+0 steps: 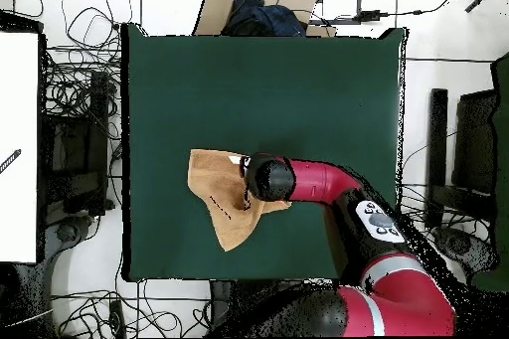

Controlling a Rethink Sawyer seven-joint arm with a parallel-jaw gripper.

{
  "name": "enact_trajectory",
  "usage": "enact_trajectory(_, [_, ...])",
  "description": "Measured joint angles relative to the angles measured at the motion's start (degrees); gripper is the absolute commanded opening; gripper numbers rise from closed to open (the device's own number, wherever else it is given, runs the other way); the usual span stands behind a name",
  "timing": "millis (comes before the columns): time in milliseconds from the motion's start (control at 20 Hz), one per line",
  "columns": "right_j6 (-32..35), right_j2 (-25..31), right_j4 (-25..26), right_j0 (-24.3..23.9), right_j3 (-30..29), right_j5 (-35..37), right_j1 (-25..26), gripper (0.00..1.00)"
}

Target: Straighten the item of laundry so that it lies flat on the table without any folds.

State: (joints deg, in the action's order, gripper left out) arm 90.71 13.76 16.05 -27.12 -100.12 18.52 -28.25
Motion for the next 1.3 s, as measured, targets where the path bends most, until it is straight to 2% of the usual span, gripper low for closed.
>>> enact_trajectory(800, [0.0,0.0,0.0,-0.17,0.01,-0.01,0.21,1.0])
enact_trajectory(1300, [0.0,-0.02,-0.05,-0.28,1.22,-0.06,4.0,1.0])
